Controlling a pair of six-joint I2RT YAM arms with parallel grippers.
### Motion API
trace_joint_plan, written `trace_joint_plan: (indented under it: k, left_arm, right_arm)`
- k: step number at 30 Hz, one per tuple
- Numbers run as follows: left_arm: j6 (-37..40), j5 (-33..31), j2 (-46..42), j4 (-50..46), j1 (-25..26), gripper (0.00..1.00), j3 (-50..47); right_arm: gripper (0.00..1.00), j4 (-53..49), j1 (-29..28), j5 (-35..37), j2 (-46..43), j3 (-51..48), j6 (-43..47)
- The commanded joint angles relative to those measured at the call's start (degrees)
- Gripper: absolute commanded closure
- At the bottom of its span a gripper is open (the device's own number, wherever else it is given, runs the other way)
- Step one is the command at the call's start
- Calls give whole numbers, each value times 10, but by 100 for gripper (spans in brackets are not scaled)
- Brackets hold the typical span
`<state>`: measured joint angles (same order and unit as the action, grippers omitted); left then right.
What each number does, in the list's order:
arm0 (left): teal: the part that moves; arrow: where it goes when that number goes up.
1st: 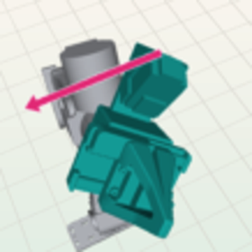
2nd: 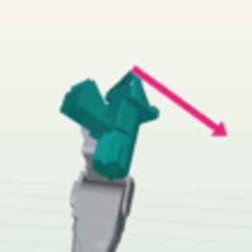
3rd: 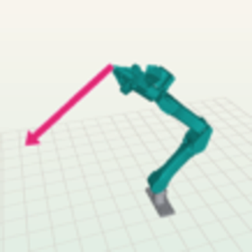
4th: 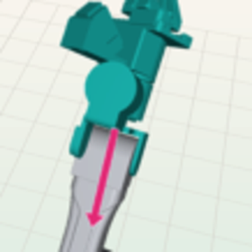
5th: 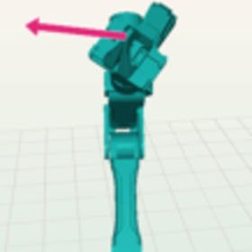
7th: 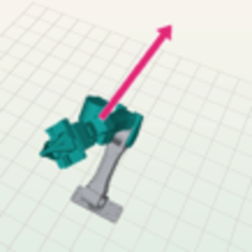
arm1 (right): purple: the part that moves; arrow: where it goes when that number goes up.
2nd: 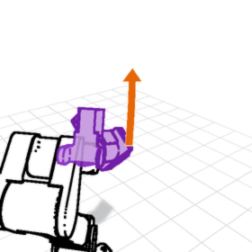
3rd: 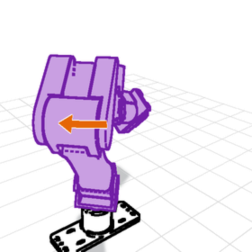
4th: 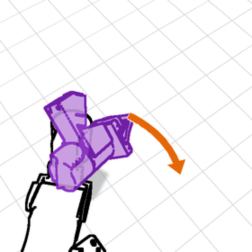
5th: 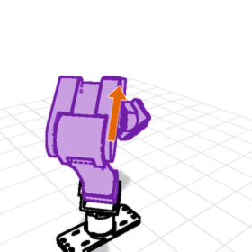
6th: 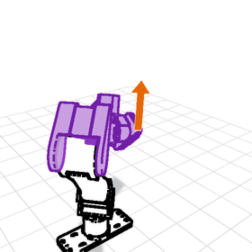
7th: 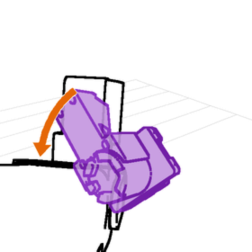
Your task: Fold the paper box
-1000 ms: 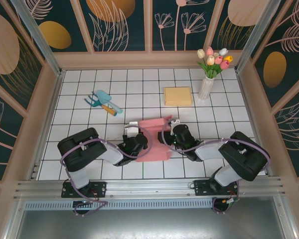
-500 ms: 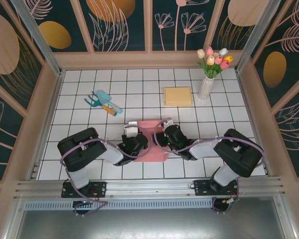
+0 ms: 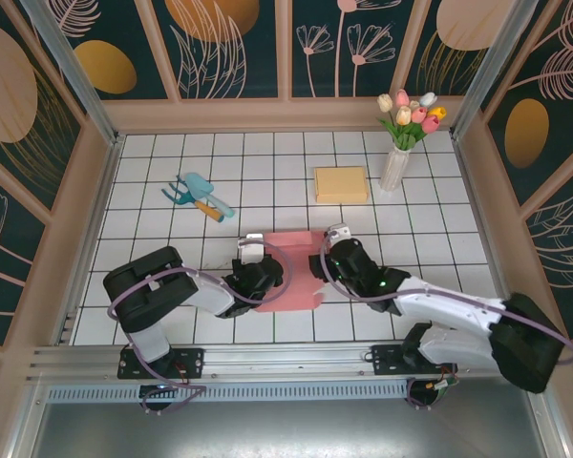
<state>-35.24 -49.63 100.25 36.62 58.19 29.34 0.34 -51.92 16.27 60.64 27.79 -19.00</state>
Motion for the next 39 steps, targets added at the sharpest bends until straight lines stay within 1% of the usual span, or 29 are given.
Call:
trace_joint_plan:
  k: [1,2,4,5,6,8,10,12,13,15,18,21,22,24,25,30,34,39]
  left_arm:
    - [28,-10,-15,-3,3,99,-13]
    - [29,-10,-15,-2,3,99,-14]
    - [30,-7,-16,-1,3,99,-15]
    - [31,-7,-17,0,3,99,-16]
    - [33,-6,-17,3,3,99,-18]
    - [37,-8,-17,11,3,99,-22]
    - [40,-8,-17,14,3,99,-24]
    - [42,-5,-17,16,3,99,-28]
    - [42,-6,-17,18,3,99,-31]
    - [44,-10,-36,20,3,99,-36]
    - [51,-5,-39,37,3,99,-45]
    - [67,3,-35,65,3,99,-52]
    - [75,9,-33,76,3,99,-54]
    - [81,15,-30,83,3,99,-54]
    - [80,13,-27,82,3,99,-53]
    - [79,6,-24,82,3,99,-52]
    - [77,8,-26,78,3,99,-48]
    - [74,11,-27,79,3,99,-50]
  right_arm:
    - [43,-107,-3,60,-80,45,85]
    - [42,-114,-1,71,-97,50,116]
    - [37,-114,5,110,-124,57,187]
    - [34,-105,12,121,-131,54,219]
    - [34,-88,25,115,-134,47,258]
    - [34,-51,58,57,-131,29,364]
    - [33,-18,108,-28,-113,12,464]
    - [34,-3,173,-118,-86,21,502]
    - [34,1,200,-150,-72,26,529]
    - [34,-10,233,-180,-46,32,600]
    - [34,-55,248,-191,-15,32,700]
    - [34,-23,256,-189,1,23,726]
    - [35,-6,256,-202,2,16,735]
    - [35,12,256,-251,4,7,755]
    - [38,18,255,-277,7,5,768]
    - [39,32,242,-339,40,2,776]
    - [39,40,229,-353,65,-4,770]
    - [39,56,221,-351,73,-8,761]
